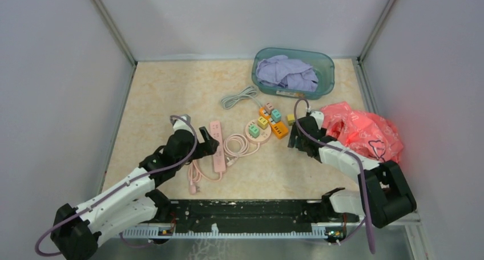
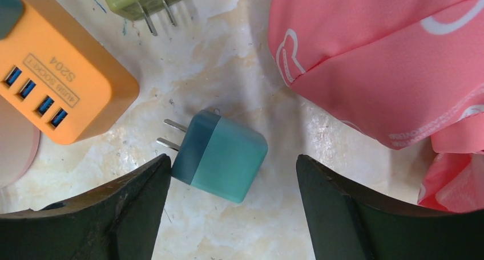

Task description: Insert the plug

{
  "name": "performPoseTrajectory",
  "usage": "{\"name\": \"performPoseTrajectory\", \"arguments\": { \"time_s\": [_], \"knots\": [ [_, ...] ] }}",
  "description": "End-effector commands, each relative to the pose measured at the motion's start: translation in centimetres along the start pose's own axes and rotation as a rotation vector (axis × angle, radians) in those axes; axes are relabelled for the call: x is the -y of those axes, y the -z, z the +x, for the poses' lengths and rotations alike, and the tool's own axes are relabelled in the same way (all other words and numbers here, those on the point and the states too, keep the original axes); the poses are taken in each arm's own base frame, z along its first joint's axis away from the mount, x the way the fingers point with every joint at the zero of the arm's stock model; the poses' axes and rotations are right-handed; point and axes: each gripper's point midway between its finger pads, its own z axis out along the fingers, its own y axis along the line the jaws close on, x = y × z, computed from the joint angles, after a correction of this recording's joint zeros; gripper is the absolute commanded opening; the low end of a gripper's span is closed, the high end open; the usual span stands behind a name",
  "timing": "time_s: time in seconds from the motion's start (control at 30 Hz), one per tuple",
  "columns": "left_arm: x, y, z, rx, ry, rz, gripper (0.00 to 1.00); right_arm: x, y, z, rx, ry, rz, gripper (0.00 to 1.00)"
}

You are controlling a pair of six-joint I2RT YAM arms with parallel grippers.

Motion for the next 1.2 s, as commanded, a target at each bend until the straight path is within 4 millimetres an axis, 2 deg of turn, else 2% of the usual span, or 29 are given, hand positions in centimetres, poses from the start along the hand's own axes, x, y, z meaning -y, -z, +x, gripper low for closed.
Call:
{"name": "performPoseTrajectory", "arguments": {
  "time_s": [0.0,0.17,0.4,0.7,0.83,1.17],
  "knots": [
    [1.3,0.2,-0.6,0.023,-0.005,0.083,1.0,-1.1,-0.2,-2.9,0.075,-0.056,-0.014,0.78],
    [1.5,0.3,-0.2,0.007,-0.001,0.099,1.0,-1.2,-0.7,-2.9,0.074,-0.055,-0.011,0.71],
    [2.2,0.5,-0.3,0.0,0.002,0.128,1.0,-1.7,-0.3,-2.8,0.081,-0.044,-0.06,0.55],
    [4.2,0.3,0.1,-0.046,0.009,0.213,1.0,-3.5,1.8,-3.9,0.139,-0.003,-0.202,0.37],
    [5.6,0.3,0.1,-0.078,0.001,0.269,1.0,-5.2,3.5,-4.4,0.189,0.062,-0.282,0.36],
    [8.5,0.5,-0.3,-0.118,0.007,0.387,1.0,-10.9,9.6,-5.3,0.356,0.26,-0.547,0.35]
  ]
}}
